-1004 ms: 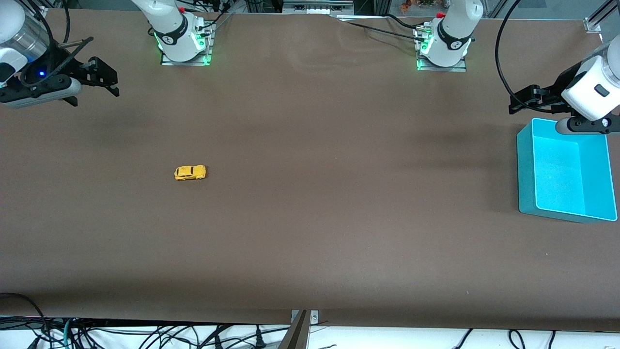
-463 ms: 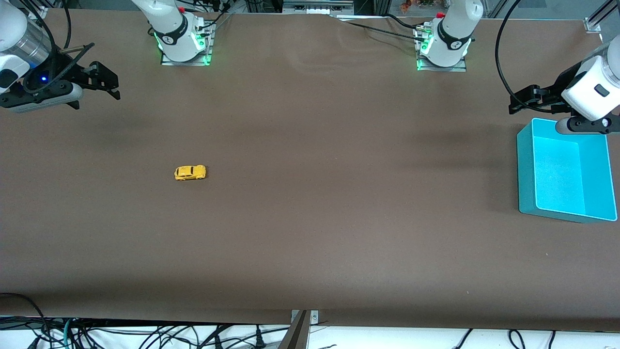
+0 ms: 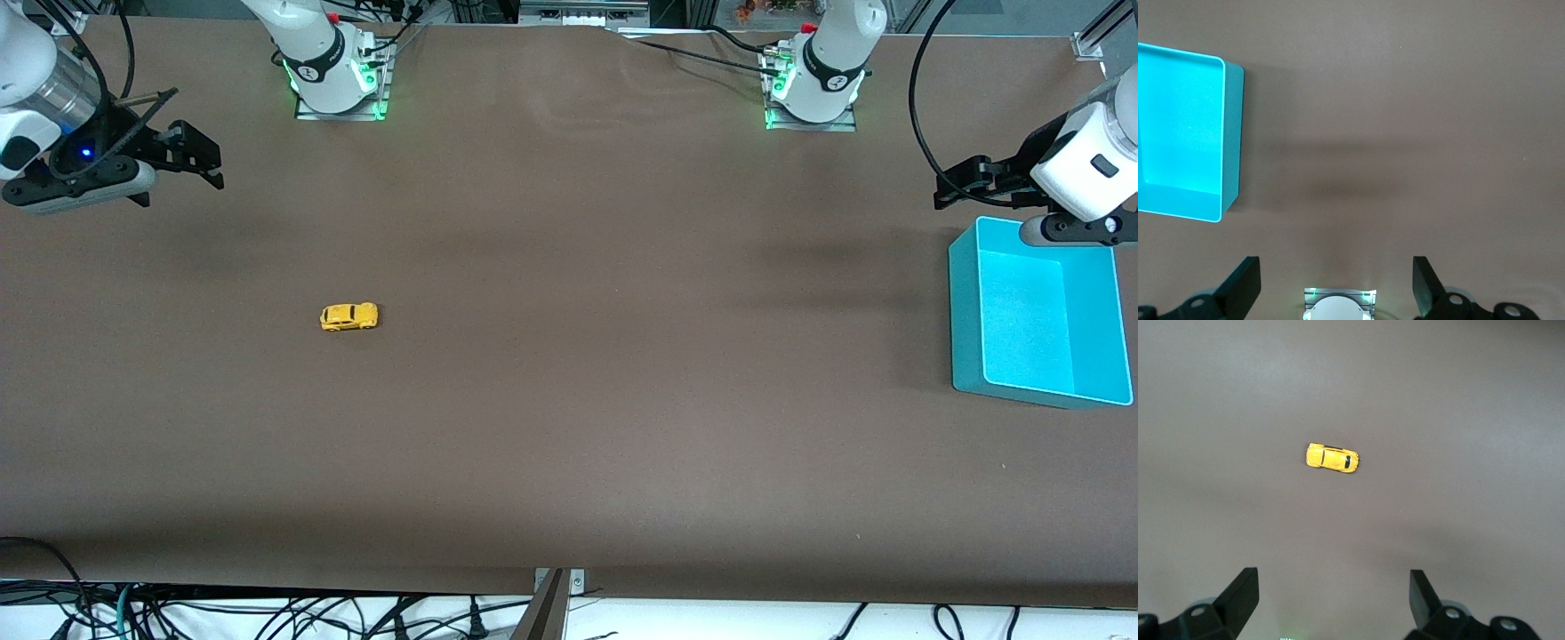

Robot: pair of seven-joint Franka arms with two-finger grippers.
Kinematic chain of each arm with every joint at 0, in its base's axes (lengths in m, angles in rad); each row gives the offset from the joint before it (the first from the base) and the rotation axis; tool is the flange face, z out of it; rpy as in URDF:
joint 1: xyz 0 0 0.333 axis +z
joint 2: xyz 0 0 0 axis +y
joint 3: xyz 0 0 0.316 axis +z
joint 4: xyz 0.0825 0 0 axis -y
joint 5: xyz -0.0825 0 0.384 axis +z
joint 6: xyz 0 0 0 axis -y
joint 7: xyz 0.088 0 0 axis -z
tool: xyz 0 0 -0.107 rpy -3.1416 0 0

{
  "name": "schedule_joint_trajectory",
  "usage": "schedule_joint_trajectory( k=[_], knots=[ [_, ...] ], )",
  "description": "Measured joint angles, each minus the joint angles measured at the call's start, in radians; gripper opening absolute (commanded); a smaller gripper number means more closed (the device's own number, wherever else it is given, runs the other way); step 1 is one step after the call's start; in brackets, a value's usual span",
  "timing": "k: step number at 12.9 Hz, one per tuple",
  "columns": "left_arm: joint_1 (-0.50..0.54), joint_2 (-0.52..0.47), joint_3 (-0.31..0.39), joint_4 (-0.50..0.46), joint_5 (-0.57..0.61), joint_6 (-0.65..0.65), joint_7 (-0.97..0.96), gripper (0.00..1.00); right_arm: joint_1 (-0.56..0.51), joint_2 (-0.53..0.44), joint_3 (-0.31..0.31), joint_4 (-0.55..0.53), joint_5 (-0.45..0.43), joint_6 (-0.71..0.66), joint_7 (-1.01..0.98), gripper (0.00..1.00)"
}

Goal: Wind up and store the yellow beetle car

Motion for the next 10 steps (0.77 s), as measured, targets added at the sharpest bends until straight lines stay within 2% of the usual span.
schedule_joint_trajectory(
  k=[10],
  knots=[
    [0.0,0.0,-0.001,0.001,0.0,0.0,0.0,1.0,0.001,-0.007,0.0,-0.046,0.0,0.029,0.001,1.0]
  ],
)
